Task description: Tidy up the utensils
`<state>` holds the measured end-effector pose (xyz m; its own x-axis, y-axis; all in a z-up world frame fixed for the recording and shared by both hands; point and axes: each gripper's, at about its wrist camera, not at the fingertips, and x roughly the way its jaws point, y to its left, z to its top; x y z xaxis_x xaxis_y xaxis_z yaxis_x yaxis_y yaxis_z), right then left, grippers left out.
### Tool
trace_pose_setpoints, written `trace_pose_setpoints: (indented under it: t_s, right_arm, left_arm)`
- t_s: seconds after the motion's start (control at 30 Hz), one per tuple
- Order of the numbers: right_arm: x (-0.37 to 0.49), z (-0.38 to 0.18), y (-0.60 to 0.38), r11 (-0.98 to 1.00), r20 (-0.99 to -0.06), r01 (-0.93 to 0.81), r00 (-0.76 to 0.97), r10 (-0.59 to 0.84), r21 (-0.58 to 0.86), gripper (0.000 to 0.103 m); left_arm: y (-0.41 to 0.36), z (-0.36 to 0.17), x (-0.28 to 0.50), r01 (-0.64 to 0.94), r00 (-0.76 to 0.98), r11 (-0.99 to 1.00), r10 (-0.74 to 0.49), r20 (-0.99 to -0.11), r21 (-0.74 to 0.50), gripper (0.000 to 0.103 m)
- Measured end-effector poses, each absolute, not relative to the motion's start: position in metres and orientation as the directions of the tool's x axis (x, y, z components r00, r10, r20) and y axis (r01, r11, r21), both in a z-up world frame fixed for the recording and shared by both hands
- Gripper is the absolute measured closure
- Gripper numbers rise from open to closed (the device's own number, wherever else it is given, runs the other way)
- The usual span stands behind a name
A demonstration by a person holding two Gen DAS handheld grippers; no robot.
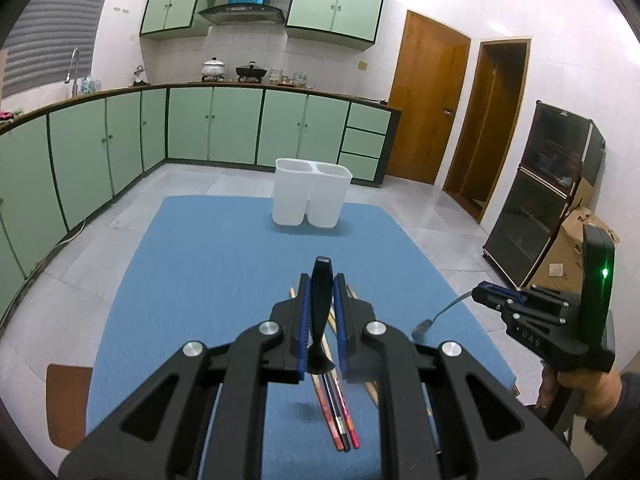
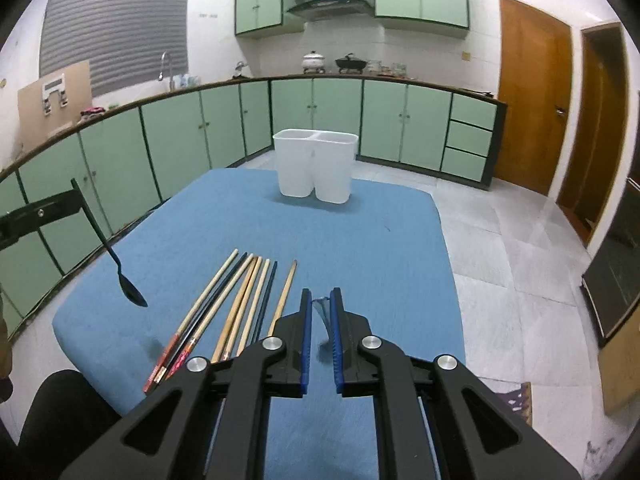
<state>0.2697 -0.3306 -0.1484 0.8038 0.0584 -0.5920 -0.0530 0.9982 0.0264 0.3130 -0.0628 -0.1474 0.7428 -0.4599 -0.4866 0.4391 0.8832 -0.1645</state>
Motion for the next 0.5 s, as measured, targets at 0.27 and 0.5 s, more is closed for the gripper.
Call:
trace_pose_setpoints:
  t_s: [0.27, 0.5]
  right_arm:
    - [0.295, -0.118, -0.334, 0.993, -0.598, -0.112, 0.795, 0.106, 0.027, 0.095]
    - [0.352, -0.072, -0.339, 0.987, -0.577, -0.154, 0.803, 0.147, 0.038, 0.095]
  left_arm:
    - [-0.077, -0.125, 0.338, 0.482, 0.749, 0.867, -0.482, -0.455, -0.125, 0.093]
    - [-0.1, -0.088, 0.401, 0.501, 0.769, 0.86, -0.492, -0.408, -0.093, 0.093]
